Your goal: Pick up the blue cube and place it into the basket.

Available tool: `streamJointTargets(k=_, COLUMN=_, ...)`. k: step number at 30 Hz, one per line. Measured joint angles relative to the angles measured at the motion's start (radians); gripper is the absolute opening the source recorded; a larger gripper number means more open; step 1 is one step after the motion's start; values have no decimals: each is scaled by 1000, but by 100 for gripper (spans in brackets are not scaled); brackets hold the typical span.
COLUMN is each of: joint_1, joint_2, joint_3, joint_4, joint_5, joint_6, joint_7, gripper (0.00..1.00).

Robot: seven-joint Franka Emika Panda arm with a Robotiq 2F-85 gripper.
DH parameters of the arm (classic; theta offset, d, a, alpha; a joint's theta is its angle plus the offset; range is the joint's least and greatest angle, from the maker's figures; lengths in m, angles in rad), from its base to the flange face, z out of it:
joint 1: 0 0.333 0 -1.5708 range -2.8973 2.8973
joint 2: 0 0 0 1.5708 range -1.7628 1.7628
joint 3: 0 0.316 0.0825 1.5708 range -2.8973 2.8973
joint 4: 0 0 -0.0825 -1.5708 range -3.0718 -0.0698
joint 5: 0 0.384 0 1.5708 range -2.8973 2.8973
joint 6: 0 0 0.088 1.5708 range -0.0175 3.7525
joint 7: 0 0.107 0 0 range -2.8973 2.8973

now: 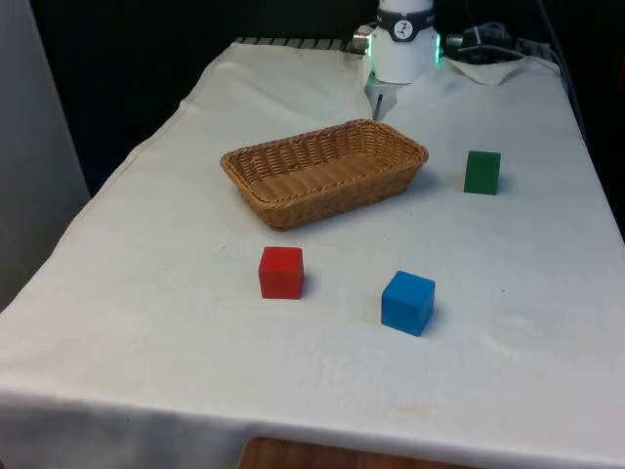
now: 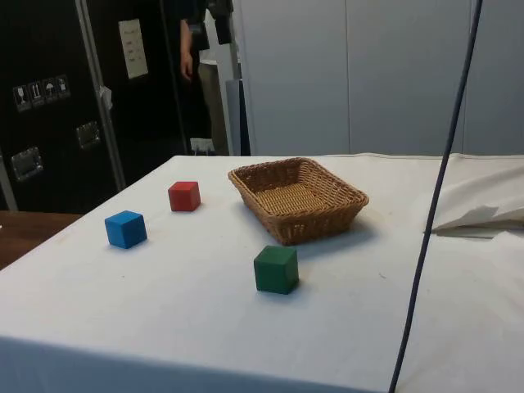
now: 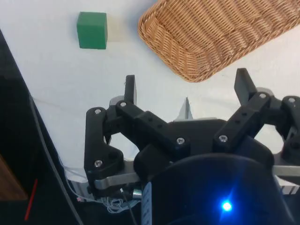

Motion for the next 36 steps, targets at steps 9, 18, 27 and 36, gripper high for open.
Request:
streamJointTargets(k=9, joint_1=2, joint_2=49, joint_3=9, joint_4=58, joint_5=0, joint_6=1, joint_7=5, gripper=100)
streamJointTargets(k=18, joint_1=6, joint_2=100, joint_3=12, joint_4=119, joint_5=0, joint_6=0, joint_7=6, gripper=100)
streamJointTargets(k=27, joint_1=12, joint_2=174, joint_3=14, joint_4=206, joint_5=-3, joint_6=1, joint_7=7, gripper=100)
streamJointTargets(k=36, joint_1=17, joint_2=227, joint_3=21, joint_4=258, joint_5=-12, joint_6=24, joint_7=8, gripper=100)
